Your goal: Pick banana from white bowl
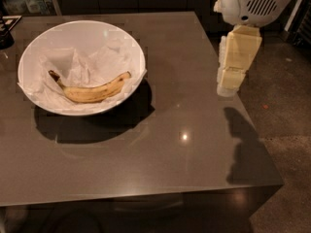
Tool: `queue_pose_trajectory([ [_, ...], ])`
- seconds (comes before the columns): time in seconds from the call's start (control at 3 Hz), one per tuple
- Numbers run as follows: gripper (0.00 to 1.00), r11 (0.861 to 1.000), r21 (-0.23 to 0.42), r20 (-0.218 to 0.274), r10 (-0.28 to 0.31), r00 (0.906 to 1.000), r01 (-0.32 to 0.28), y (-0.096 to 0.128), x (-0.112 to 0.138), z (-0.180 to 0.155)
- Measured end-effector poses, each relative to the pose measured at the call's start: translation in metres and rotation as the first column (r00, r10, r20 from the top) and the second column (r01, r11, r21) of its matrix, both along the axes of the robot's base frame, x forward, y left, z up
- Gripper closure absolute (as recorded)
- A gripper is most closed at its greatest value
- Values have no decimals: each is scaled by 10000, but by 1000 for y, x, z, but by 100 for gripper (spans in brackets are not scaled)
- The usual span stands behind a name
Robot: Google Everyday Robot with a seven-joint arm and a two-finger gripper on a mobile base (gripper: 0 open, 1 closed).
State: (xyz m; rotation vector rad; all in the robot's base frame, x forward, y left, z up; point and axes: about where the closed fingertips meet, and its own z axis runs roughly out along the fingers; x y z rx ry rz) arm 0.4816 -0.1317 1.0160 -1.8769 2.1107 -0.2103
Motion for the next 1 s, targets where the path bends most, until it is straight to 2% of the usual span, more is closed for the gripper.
queue_pose_trajectory([
  [0.33,0,9999,77,211,87,9997,-89,10,5,1],
  [0.67,0,9951,30,629,980,9932,-983,48,14,2],
  [1.0,0,9775,-177,709,2109,9749,-2102,87,26,-1],
])
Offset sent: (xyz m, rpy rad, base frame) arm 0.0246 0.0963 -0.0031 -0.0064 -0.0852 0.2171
